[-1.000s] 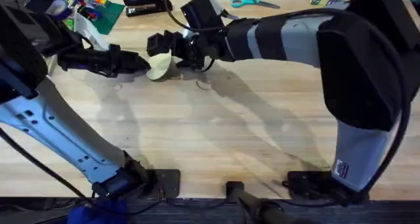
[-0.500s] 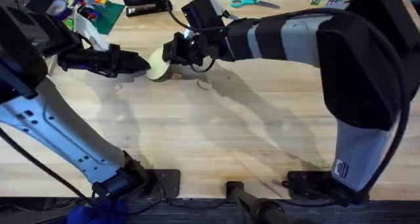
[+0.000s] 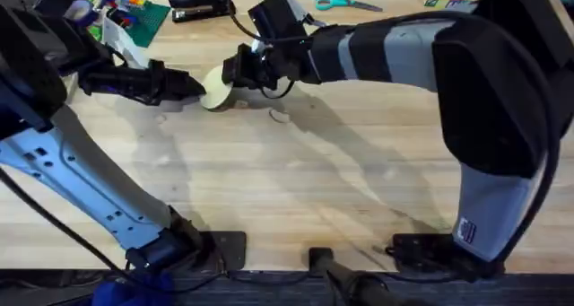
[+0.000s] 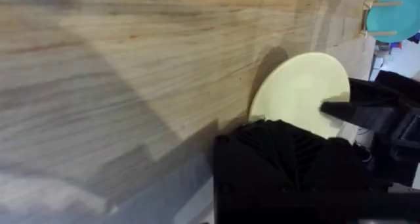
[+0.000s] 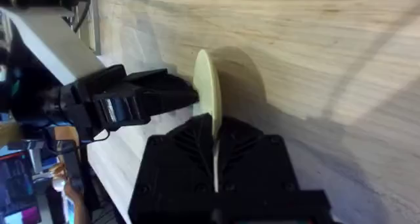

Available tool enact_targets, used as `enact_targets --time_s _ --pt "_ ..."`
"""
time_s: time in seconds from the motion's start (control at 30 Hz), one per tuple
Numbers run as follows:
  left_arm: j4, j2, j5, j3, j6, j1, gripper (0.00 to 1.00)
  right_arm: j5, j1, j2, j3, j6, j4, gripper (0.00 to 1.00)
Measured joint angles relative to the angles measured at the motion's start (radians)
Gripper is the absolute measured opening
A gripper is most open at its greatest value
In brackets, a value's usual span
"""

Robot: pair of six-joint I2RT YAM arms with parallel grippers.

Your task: Pick up the plates from the table one by one and place each into a slot on the dish rack.

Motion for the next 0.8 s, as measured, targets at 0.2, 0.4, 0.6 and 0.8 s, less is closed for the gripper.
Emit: enact_targets --time_s 0.2,0.4,0.6,0.8 --pt "-0.125 0.01 -0.081 0.068 0.034 -0.01 0.04 -0.056 -0.011 0.0 0.0 -0.01 -0.001 0.031" --pt "-0.209 -0.034 -0.156 0.145 0.053 -0.02 0.04 -0.113 -0.054 0.0 0.0 -0.079 -0.014 0.031" --pt "-0.272 -0.206 -0.179 0.175 0.057 -0.021 0.04 -0.126 -0.106 -0.036 0.0 -0.209 -0.139 0.031" --pt "-0.342 -0.389 -0.196 0.182 0.062 -0.056 0.04 -0.098 -0.14 -0.172 0.0 -0.372 -0.283 0.031"
